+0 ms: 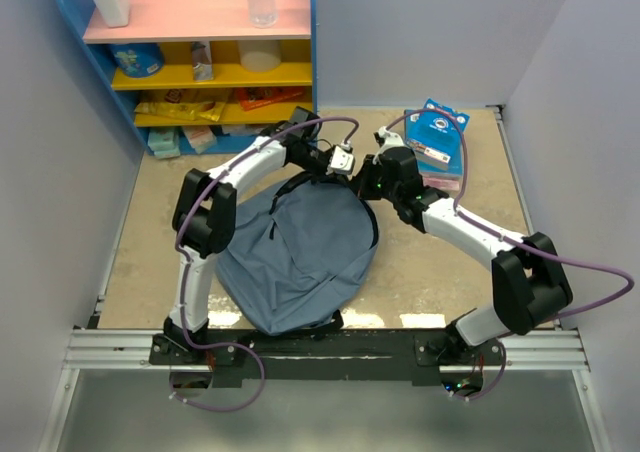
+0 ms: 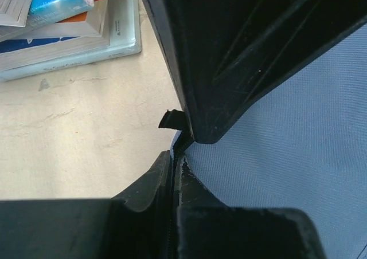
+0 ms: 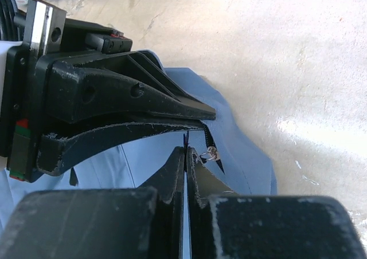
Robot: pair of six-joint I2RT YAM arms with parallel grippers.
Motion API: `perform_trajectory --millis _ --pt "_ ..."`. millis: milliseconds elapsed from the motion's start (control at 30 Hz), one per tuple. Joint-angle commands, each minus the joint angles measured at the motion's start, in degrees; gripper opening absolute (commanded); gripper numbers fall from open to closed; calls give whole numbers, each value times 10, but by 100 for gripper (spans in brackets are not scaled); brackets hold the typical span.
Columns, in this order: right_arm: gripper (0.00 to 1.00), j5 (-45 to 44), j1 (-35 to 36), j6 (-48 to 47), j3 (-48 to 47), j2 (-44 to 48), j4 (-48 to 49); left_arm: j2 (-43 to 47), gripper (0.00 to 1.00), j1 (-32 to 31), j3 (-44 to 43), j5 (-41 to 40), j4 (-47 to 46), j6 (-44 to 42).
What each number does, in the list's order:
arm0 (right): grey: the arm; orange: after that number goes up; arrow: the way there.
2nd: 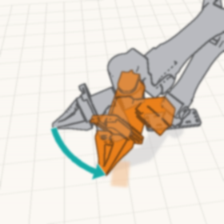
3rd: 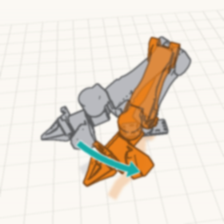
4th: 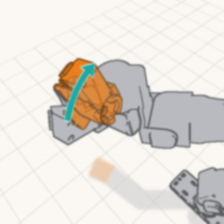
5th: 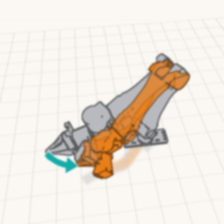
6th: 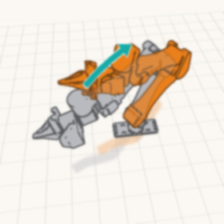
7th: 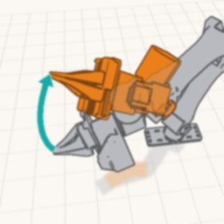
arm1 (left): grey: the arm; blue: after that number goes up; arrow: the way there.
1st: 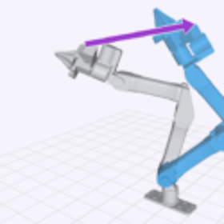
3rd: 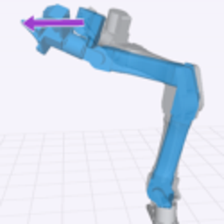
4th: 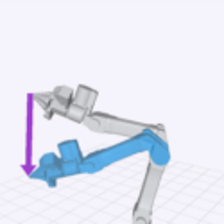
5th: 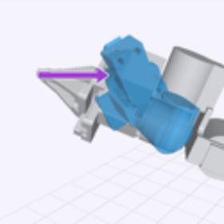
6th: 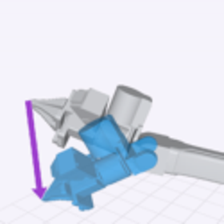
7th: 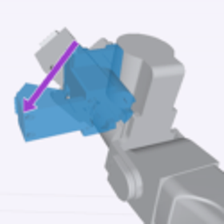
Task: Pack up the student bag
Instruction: Unzip the student bag at the center of the board.
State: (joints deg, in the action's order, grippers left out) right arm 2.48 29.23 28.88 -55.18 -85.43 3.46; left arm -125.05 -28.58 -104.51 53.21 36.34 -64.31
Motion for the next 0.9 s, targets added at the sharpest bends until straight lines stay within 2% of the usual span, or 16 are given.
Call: perform_trajectory --millis 0,267,533,667,867 --pt "0 -6 4 2 -11 39 20 2 0 5 -26 -8 3 -16" --pt "0 -59 -1 -13 31 84 -14 23 0 32 -13 -31 -48 51" --pt "0 -71 -13 -9 77 131 -32 46 0 54 -5 -47 -86 93" --pt "0 -74 -13 -8 89 154 -49 56 0 89 1 -55 -130 159" --pt "0 -69 -13 0 117 184 -64 78 0 114 26 -102 -152 179"
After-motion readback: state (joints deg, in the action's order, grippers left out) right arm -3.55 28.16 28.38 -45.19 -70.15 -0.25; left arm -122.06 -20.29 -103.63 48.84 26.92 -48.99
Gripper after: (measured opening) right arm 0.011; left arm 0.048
